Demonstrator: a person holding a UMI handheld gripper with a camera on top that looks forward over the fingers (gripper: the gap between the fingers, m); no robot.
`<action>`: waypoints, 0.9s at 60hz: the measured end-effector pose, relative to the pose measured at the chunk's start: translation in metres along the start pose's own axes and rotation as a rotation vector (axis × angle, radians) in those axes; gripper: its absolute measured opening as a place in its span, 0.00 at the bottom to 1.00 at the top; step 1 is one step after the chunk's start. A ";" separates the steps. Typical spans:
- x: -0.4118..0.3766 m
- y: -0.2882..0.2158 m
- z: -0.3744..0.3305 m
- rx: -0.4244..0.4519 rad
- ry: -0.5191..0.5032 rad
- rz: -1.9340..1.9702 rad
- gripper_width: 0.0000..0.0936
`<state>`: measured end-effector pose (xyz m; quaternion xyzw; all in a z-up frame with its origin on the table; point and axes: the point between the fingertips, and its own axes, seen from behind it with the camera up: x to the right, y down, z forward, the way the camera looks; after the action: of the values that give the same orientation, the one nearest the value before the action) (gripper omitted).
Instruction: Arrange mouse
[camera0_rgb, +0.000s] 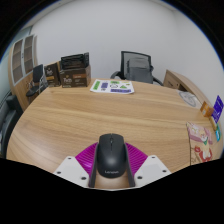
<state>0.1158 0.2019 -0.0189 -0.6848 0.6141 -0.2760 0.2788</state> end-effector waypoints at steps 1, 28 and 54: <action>-0.001 0.000 -0.001 -0.001 0.000 -0.003 0.48; 0.044 -0.086 -0.074 0.081 -0.013 0.082 0.33; 0.370 -0.080 -0.102 0.109 0.308 0.191 0.33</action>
<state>0.1316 -0.1638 0.1224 -0.5569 0.6958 -0.3829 0.2431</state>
